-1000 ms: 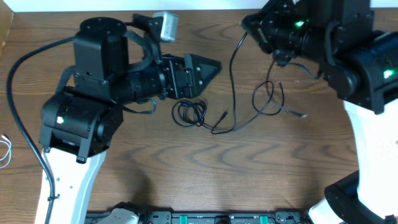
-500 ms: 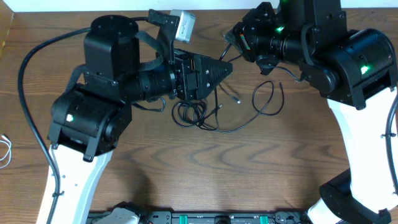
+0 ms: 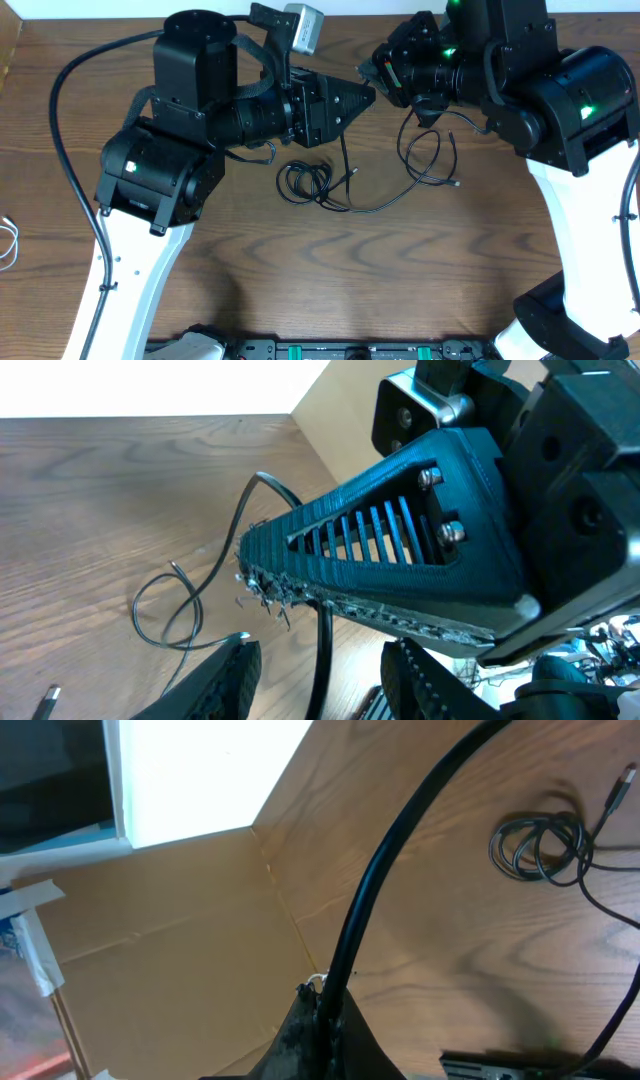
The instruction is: Untangle cables
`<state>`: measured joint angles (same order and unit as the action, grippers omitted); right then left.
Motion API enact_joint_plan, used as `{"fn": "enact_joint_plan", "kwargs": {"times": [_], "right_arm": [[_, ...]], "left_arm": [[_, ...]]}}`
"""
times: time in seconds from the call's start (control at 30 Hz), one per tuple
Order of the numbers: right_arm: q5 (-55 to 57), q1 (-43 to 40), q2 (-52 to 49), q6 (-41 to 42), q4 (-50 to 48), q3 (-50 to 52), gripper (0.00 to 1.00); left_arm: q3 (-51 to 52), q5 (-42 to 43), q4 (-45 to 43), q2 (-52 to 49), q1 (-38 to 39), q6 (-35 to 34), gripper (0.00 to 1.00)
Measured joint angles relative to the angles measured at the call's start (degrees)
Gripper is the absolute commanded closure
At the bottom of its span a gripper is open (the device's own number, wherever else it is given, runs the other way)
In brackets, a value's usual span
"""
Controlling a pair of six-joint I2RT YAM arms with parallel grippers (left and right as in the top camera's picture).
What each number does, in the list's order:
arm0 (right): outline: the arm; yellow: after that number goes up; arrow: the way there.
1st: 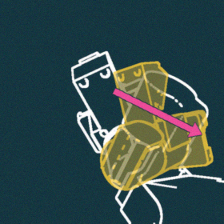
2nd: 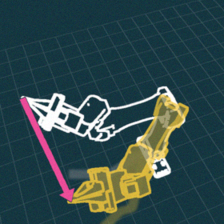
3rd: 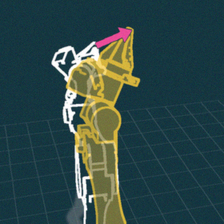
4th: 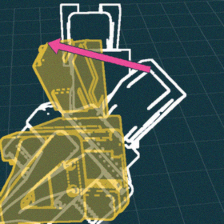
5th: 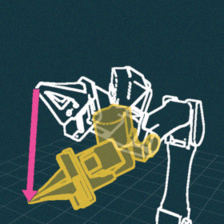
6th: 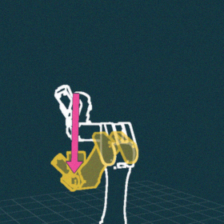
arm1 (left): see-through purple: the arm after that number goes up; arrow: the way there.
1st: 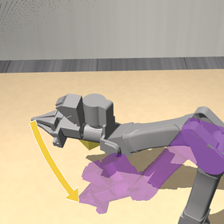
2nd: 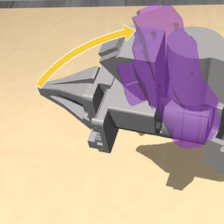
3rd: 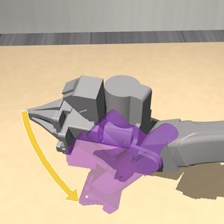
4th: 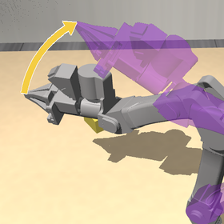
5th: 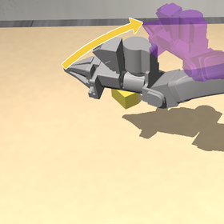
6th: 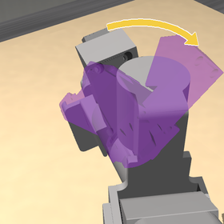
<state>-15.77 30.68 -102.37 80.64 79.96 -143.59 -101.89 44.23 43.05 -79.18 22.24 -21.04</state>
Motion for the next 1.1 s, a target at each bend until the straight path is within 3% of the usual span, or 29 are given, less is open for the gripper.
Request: {"fn": "enact_joint_plan", "kwargs": {"times": [0.53,0.57,0.67,0.93,1.0,1.1], "right_arm": [[-1.7,0.0,0.0,0.0,0.0,0.0,0.98],[-1.7,0.0,0.0,0.0,0.0,0.0,0.98],[-1.7,0.0,0.0,0.0,0.0,0.0,0.99],[0.0,0.2,0.0,-1.3,0.5,0.0,0.98],[0.5,0.3,0.0,-2.4,0.3,0.0,0.90],[1.4,0.4,0.0,-4.6,0.6,0.0,0.64]], "left_arm": [[0.0,0.0,1.8,0.0,0.0,0.1,0.81],[0.0,0.0,1.9,0.0,0.0,0.1,0.88],[0.0,0.1,1.8,0.0,0.0,0.2,0.92],[0.0,-3.6,2.6,0.0,0.5,-1.7,0.93],[0.0,-4.3,2.4,0.0,0.5,-2.3,0.93],[-0.1,-5.7,1.4,0.0,0.6,-3.8,0.93]]}}
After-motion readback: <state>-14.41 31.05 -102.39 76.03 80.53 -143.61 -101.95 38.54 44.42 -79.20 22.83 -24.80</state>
